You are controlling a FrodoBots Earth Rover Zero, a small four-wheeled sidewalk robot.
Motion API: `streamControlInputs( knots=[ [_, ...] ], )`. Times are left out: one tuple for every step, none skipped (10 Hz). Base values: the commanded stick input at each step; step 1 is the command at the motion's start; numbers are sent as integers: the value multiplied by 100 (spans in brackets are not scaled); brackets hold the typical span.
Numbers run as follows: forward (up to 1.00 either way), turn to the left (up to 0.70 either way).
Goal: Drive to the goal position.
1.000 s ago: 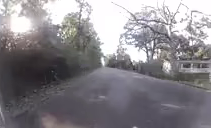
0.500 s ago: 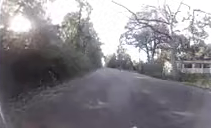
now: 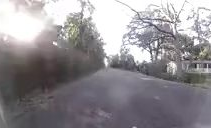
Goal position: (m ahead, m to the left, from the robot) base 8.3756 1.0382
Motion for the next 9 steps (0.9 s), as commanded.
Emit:
streamControlInputs(
  knots=[
    [70,0],
    [70,0],
    [70,0],
    [70,0],
    [70,0],
    [70,0],
    [70,0],
    [70,0],
    [70,0]
  ],
)
